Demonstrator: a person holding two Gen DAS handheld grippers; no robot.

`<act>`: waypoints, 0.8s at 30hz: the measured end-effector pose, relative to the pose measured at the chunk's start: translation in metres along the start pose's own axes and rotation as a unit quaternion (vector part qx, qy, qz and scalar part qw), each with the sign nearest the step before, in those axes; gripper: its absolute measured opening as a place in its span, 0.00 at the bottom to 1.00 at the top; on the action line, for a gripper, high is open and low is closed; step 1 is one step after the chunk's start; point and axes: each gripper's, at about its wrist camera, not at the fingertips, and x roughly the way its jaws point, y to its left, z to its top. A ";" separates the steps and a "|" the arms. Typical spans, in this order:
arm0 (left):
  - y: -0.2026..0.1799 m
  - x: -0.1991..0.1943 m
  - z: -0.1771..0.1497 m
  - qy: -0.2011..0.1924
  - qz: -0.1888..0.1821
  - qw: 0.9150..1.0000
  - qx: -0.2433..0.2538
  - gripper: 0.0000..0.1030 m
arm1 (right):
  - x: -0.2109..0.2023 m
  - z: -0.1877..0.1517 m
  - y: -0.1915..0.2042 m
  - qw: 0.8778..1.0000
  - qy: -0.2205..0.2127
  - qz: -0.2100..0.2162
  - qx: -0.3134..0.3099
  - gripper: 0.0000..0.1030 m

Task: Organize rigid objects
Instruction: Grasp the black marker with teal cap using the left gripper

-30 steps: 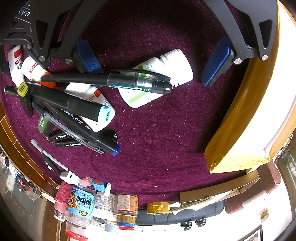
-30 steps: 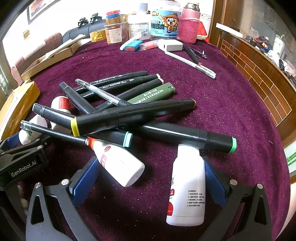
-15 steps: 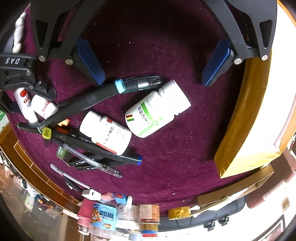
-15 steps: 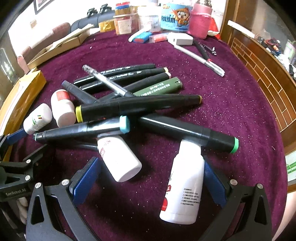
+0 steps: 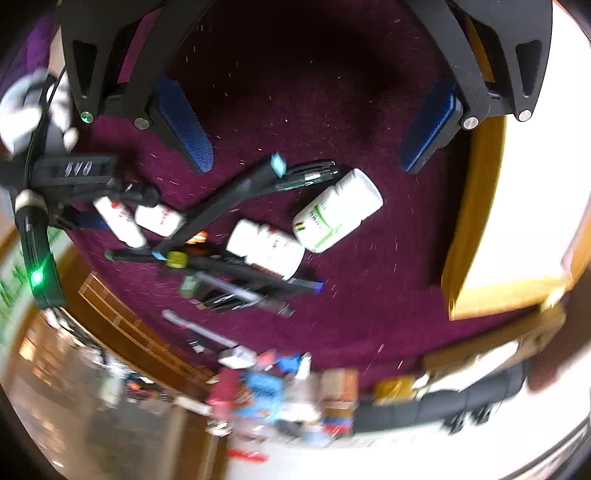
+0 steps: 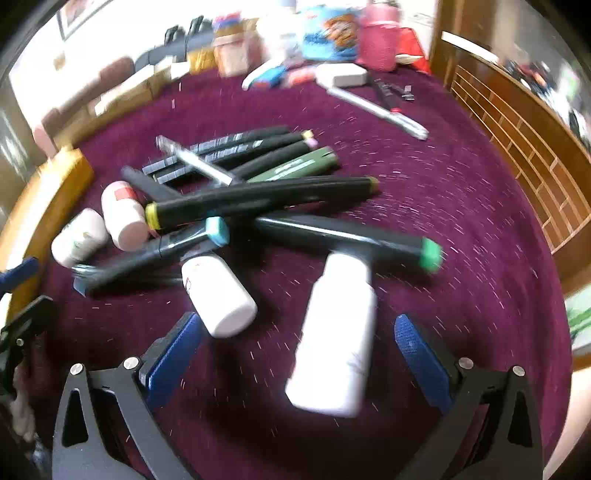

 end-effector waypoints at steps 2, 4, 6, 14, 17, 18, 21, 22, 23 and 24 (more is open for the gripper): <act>-0.006 -0.013 0.000 -0.025 -0.014 0.999 0.032 0.99 | -0.023 -0.006 -0.014 0.999 -0.049 0.013 0.020 0.99; -0.021 -0.017 0.004 -0.040 -0.029 0.996 0.068 0.99 | -0.049 -0.011 -0.032 0.989 -0.139 0.019 0.053 0.99; -0.035 -0.008 0.013 -0.039 -0.032 0.995 0.091 0.99 | -0.059 -0.011 -0.050 0.973 -0.206 0.038 0.099 0.99; -0.078 0.031 0.030 0.025 -0.063 0.986 0.152 0.61 | 0.001 0.016 -0.086 0.966 -0.141 0.085 0.202 0.90; -0.084 0.044 0.034 0.026 -0.050 0.985 0.165 0.61 | -0.005 0.010 -0.086 0.965 -0.157 0.085 0.191 0.90; -0.083 0.047 0.033 0.029 -0.051 0.985 0.164 0.61 | -0.005 0.009 -0.086 0.966 -0.157 0.084 0.185 0.90; -0.082 0.063 0.035 0.053 -0.047 0.986 0.151 0.38 | -0.007 0.010 -0.076 0.970 -0.158 0.076 0.166 0.90; -0.080 0.066 0.035 0.058 -0.044 0.987 0.144 0.29 | -0.007 0.011 -0.076 0.971 -0.159 0.075 0.164 0.90; -0.078 0.064 0.034 0.061 -0.057 0.988 0.130 0.25 | -0.008 0.011 -0.075 0.971 -0.159 0.075 0.163 0.90; -0.077 0.062 0.033 0.066 -0.075 0.988 0.118 0.20 | -0.008 0.010 -0.075 0.971 -0.159 0.076 0.163 0.90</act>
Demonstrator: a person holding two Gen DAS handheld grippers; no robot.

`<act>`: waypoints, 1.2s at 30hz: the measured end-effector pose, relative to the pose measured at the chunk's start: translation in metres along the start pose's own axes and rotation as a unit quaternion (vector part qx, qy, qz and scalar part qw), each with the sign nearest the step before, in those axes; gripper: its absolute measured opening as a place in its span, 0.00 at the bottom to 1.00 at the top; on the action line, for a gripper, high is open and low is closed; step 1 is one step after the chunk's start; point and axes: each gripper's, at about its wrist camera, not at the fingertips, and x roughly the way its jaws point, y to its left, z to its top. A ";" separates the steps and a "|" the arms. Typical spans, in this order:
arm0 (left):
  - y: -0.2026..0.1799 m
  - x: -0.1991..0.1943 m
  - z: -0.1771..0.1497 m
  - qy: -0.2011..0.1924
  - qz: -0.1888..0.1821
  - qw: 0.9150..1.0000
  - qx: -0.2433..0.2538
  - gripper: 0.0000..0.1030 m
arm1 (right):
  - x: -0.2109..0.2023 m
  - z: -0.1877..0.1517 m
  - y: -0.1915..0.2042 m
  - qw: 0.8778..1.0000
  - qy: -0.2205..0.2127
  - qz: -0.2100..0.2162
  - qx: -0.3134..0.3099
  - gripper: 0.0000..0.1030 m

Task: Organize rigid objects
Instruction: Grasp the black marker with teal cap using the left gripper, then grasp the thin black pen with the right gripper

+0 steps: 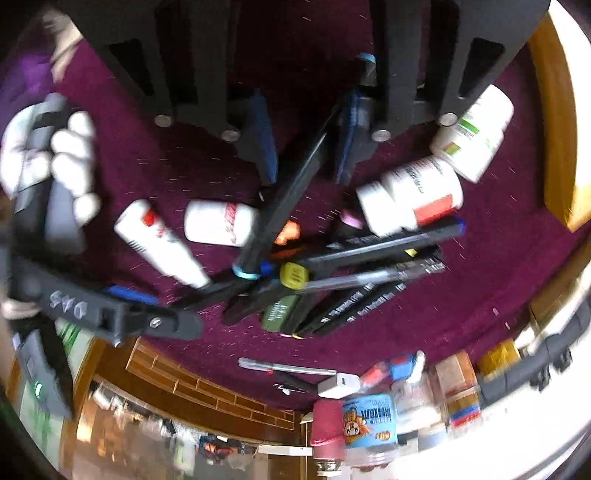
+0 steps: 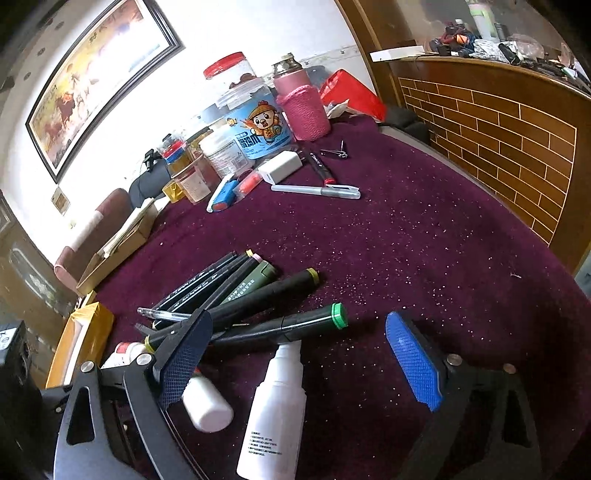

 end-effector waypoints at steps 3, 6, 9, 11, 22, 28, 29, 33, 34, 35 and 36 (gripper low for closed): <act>-0.002 -0.012 -0.009 0.004 -0.034 0.999 -0.021 0.13 | 0.001 0.000 -0.004 1.000 0.004 0.007 0.011 0.90; -0.007 -0.021 -0.016 -0.002 -0.038 0.999 -0.026 0.13 | 0.004 0.000 -0.008 1.000 0.011 0.014 0.022 0.90; -0.008 -0.018 -0.013 -0.002 -0.039 0.999 -0.031 0.14 | 0.004 -0.001 -0.010 0.999 0.013 0.017 0.027 0.90; -0.008 -0.009 -0.010 0.007 -0.032 0.999 -0.034 0.13 | 0.003 -0.001 -0.010 0.999 0.013 0.016 0.027 0.90; -0.019 0.001 -0.013 0.015 -0.021 0.999 -0.039 0.17 | 0.004 -0.001 -0.010 0.999 0.017 0.013 0.028 0.90; -0.011 -0.003 -0.016 -0.006 -0.033 0.997 -0.065 0.17 | 0.006 -0.002 -0.014 0.999 0.021 0.010 0.037 0.90; -0.008 -0.007 -0.018 -0.011 -0.036 0.997 -0.072 0.16 | 0.006 -0.002 -0.014 0.999 0.022 0.011 0.038 0.90; 0.009 -0.033 -0.025 -0.048 -0.057 0.991 -0.107 0.16 | 0.007 -0.002 -0.014 0.999 0.024 0.009 0.040 0.90; 0.013 -0.041 -0.028 -0.057 -0.064 0.990 -0.114 0.16 | 0.007 -0.002 -0.014 0.999 0.024 0.007 0.040 0.90; 0.016 -0.047 -0.031 -0.065 -0.067 0.988 -0.120 0.16 | 0.007 -0.002 -0.013 0.999 0.024 0.005 0.040 0.90; 0.019 -0.052 -0.034 -0.071 -0.069 0.987 -0.125 0.16 | 0.007 -0.002 -0.013 0.999 0.024 0.003 0.041 0.90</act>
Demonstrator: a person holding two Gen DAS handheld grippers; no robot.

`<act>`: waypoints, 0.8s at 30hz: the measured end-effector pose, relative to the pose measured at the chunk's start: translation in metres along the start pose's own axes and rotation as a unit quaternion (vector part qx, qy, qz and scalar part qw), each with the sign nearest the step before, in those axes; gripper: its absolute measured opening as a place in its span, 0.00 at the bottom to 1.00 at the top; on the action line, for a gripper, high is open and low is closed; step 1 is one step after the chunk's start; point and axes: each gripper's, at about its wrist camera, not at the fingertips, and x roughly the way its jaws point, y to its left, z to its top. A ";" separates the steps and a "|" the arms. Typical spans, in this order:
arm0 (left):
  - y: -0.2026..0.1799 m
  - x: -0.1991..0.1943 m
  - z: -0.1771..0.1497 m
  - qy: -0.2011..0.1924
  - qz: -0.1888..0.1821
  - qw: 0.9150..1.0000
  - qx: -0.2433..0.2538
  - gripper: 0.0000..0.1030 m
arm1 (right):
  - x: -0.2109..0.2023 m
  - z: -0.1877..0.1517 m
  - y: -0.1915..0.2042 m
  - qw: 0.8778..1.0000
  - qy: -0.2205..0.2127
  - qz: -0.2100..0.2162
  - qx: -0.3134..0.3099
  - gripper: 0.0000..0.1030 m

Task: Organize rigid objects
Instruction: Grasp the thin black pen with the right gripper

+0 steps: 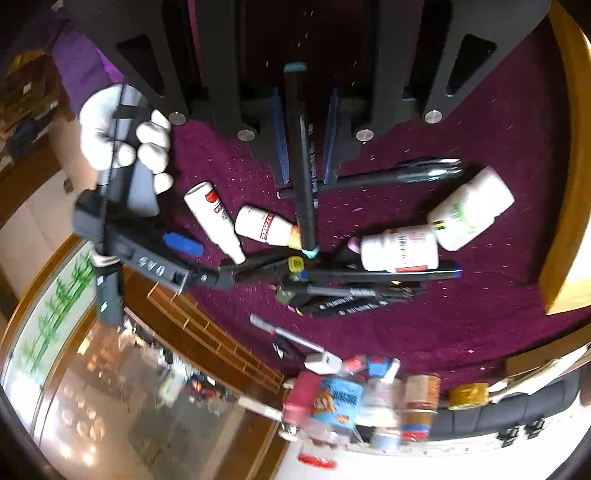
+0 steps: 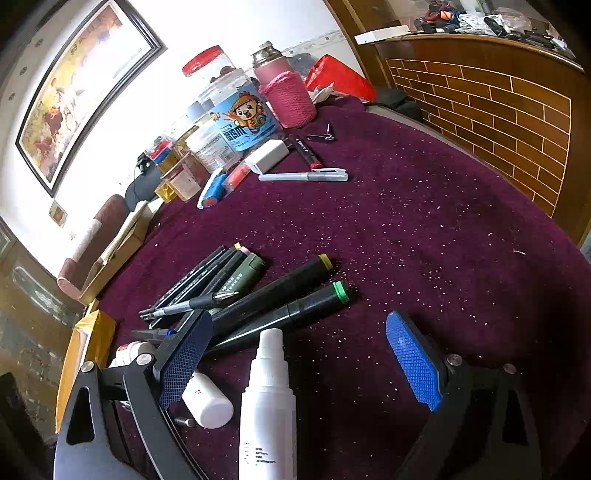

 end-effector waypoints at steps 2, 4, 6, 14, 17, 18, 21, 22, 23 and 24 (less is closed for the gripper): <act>0.004 -0.009 -0.003 -0.007 -0.003 1.000 -0.005 0.16 | 0.001 0.000 0.000 1.000 0.000 -0.004 0.003 0.90; 0.005 -0.011 -0.008 -0.003 -0.003 1.000 -0.001 0.16 | 0.002 0.000 -0.001 1.000 0.003 -0.008 0.004 0.90; -0.001 -0.007 -0.013 0.010 0.003 1.000 0.010 0.16 | 0.003 0.000 0.000 1.000 0.004 -0.012 0.001 0.90; -0.029 0.033 -0.023 0.065 0.083 0.993 0.056 0.54 | 0.003 -0.001 0.002 1.000 0.001 -0.025 -0.003 0.90; -0.035 0.047 -0.021 0.063 0.112 0.989 0.073 0.54 | 0.002 -0.001 0.002 1.000 0.001 -0.026 -0.002 0.90; -0.036 0.049 -0.020 0.054 0.121 0.988 0.079 0.54 | 0.002 -0.001 0.002 1.000 0.001 -0.026 -0.002 0.90; -0.036 0.050 -0.019 0.040 0.128 0.987 0.092 0.22 | 0.002 -0.001 0.002 1.000 -0.001 -0.027 0.000 0.90; -0.033 0.048 -0.018 0.041 0.115 0.989 0.087 0.12 | 0.001 -0.001 0.001 1.000 -0.001 -0.027 0.001 0.90; -0.028 0.046 -0.017 0.042 0.105 0.991 0.077 0.11 | 0.001 -0.001 0.000 1.000 -0.001 -0.027 0.003 0.90; -0.023 0.043 -0.016 0.042 0.099 0.992 0.067 0.11 | 0.002 -0.001 0.000 1.000 0.000 -0.026 0.002 0.90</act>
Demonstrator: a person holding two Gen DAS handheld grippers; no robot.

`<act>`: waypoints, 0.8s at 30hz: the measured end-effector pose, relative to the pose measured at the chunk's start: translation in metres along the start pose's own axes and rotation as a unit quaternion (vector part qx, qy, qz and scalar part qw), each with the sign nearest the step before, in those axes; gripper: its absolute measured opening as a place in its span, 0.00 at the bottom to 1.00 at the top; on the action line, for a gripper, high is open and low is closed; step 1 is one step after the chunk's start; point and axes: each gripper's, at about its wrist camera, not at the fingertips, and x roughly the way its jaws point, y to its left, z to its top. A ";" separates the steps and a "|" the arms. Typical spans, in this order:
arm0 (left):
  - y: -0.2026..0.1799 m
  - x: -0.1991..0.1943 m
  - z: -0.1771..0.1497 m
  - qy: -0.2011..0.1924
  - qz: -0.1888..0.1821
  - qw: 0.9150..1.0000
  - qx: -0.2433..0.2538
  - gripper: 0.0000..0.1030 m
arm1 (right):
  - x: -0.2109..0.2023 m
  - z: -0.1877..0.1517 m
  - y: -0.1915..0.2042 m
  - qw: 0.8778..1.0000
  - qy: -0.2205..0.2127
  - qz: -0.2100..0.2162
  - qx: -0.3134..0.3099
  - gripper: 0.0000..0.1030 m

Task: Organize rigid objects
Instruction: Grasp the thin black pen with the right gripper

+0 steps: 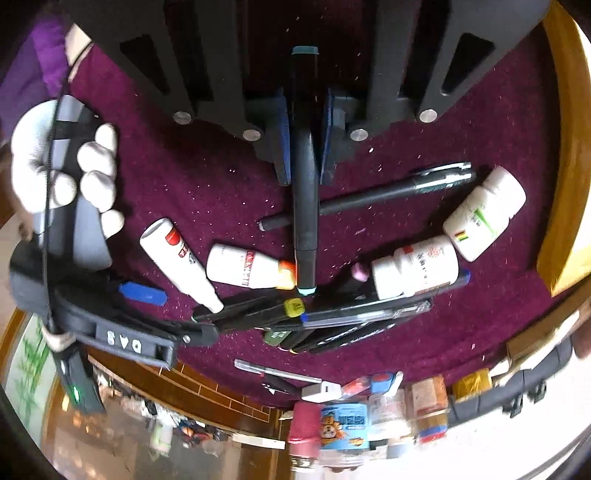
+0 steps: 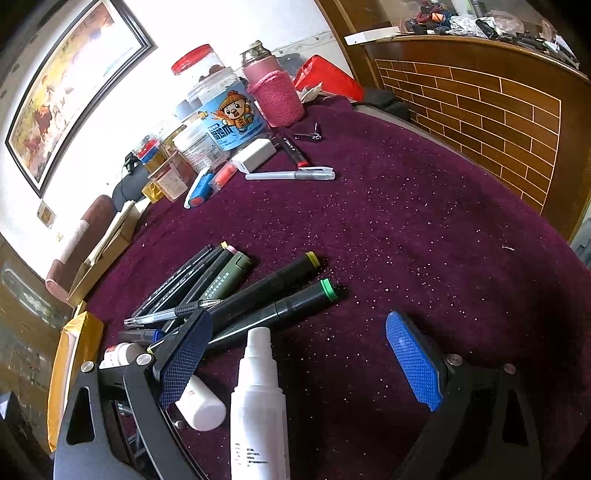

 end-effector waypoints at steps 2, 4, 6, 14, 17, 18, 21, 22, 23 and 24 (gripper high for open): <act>0.012 -0.009 -0.003 -0.007 -0.006 1.000 -0.020 0.11 | -0.002 0.001 0.002 1.000 -0.002 -0.005 -0.006 0.90; 0.026 -0.027 -0.009 -0.022 -0.015 0.999 -0.040 0.12 | -0.017 -0.002 0.020 0.998 -0.010 -0.021 -0.055 0.90; 0.037 -0.045 -0.014 -0.036 -0.019 0.998 -0.054 0.12 | -0.034 -0.007 0.040 0.995 -0.015 -0.002 -0.100 0.90; 0.086 -0.099 -0.033 -0.077 -0.023 0.988 -0.130 0.12 | -0.035 -0.061 0.149 0.926 0.076 0.083 -0.360 0.89; 0.097 -0.111 -0.041 -0.086 -0.003 0.986 -0.139 0.12 | -0.010 -0.085 0.171 0.902 0.112 0.084 -0.409 0.66; 0.101 -0.114 -0.044 -0.087 0.002 0.986 -0.144 0.12 | 0.003 -0.090 0.178 0.894 0.131 0.089 -0.418 0.64; 0.107 -0.115 -0.051 -0.084 0.005 0.984 -0.156 0.12 | 0.030 -0.099 0.182 0.885 0.153 0.074 -0.435 0.60; 0.110 -0.115 -0.053 -0.083 0.005 0.984 -0.159 0.12 | 0.034 -0.100 0.181 0.886 0.151 0.081 -0.432 0.59; 0.111 -0.114 -0.054 -0.083 0.004 0.983 -0.161 0.12 | 0.034 -0.100 0.181 0.886 0.153 0.090 -0.428 0.55; 0.113 -0.115 -0.056 -0.084 0.003 0.983 -0.162 0.12 | 0.033 -0.101 0.181 0.887 0.152 0.085 -0.428 0.51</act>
